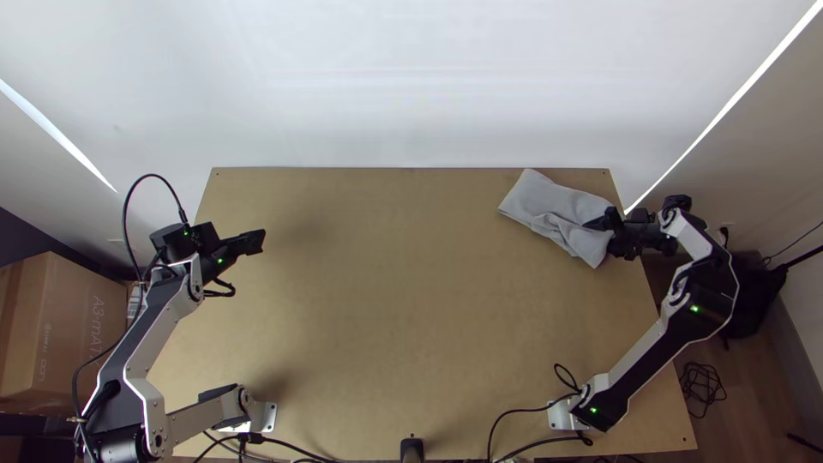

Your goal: Fold the t-shirt

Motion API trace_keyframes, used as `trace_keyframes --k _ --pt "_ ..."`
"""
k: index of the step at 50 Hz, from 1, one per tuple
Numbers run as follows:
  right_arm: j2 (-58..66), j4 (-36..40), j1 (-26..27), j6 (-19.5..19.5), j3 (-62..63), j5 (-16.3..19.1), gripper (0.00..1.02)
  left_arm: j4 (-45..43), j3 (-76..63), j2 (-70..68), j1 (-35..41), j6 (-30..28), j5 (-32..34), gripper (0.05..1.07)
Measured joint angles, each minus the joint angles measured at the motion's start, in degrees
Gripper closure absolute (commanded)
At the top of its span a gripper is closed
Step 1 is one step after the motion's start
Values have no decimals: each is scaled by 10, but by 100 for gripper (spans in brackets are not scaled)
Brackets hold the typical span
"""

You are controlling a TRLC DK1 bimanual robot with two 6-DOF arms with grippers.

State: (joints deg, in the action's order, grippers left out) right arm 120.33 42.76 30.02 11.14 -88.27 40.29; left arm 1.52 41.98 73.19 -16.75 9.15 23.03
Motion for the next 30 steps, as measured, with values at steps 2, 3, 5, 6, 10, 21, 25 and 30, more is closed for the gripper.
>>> trace_keyframes --k 2,3,5,6,10,21,25,30 --pt "-11 0 7 -3 2 -17 4 -12 -6 4 0 0 -2 10" --pt "-19 0 13 -5 2 -28 4 -17 -9 5 0 0 -2 10" --pt "-30 -2 25 -8 2 -42 4 -27 -13 8 0 0 -2 10" --pt "-39 -3 32 -9 3 -50 4 -31 -16 9 0 0 -2 10" --pt "-73 -9 57 -18 10 -73 4 -49 -21 15 0 0 -4 10" --pt "-238 -15 90 -73 51 -93 4 -73 -21 17 -17 0 -10 10" --pt "-303 -16 82 -97 54 -95 4 -76 -21 7 -22 3 -22 10" --pt "-378 -26 59 -115 63 -111 4 -109 -28 -24 -23 4 -36 10"
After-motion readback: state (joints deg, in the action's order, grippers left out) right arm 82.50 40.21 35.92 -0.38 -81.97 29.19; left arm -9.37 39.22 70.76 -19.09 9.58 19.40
